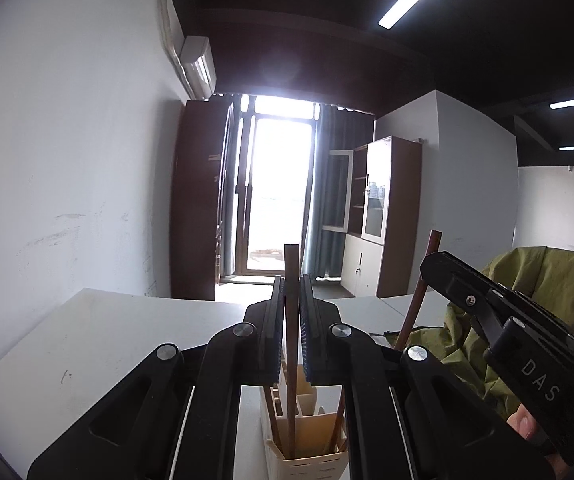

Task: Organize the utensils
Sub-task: 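Lift both held chopsticks and lower them upright into the white holder, then open both grippers to release the chopsticks inside the holder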

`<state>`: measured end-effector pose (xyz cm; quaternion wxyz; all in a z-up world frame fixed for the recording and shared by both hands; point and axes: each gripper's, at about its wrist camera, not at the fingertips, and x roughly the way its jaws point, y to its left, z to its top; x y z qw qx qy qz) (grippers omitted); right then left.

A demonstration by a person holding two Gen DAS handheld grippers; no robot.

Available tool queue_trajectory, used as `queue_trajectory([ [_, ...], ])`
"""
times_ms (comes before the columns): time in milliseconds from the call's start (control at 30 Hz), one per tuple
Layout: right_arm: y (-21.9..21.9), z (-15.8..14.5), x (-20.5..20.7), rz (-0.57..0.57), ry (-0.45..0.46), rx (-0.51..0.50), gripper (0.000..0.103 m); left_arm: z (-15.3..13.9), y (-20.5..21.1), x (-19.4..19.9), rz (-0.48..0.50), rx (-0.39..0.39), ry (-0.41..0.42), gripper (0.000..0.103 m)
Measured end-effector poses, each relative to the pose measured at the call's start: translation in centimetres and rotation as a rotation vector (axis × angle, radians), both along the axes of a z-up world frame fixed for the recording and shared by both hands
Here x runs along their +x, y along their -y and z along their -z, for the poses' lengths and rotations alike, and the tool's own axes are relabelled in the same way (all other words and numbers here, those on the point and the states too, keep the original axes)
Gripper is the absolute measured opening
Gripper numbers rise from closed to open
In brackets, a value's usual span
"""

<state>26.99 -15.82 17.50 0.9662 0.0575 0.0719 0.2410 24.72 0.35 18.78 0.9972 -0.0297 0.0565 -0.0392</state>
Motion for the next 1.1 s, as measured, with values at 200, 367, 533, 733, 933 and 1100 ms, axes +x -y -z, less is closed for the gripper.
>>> queue_trajectory([
  [200,-1.3,2.2,1.8,-0.004,-0.075,-0.053,0.008,1.4,-0.8,1.9,0.002,-0.010,-0.101,0.007],
  [367,-1.9,3.5,2.3,0.004,-0.104,-0.085,0.008,2.2,-1.1,2.5,0.004,-0.005,-0.140,0.007],
  [533,-2.0,4.5,2.8,0.007,-0.152,-0.115,0.008,3.1,-1.2,2.9,0.003,0.013,-0.172,0.007],
  [733,-2.1,4.7,3.0,0.013,-0.195,-0.116,0.008,3.8,-1.8,3.6,0.013,-0.011,-0.220,0.007],
  [933,-2.1,4.5,2.9,0.011,-0.222,-0.119,0.012,3.5,-2.0,2.7,0.007,-0.007,-0.215,0.009],
  [1100,-1.9,4.6,2.6,0.017,-0.228,-0.117,0.015,2.8,-2.4,1.5,0.005,-0.010,-0.201,0.009],
])
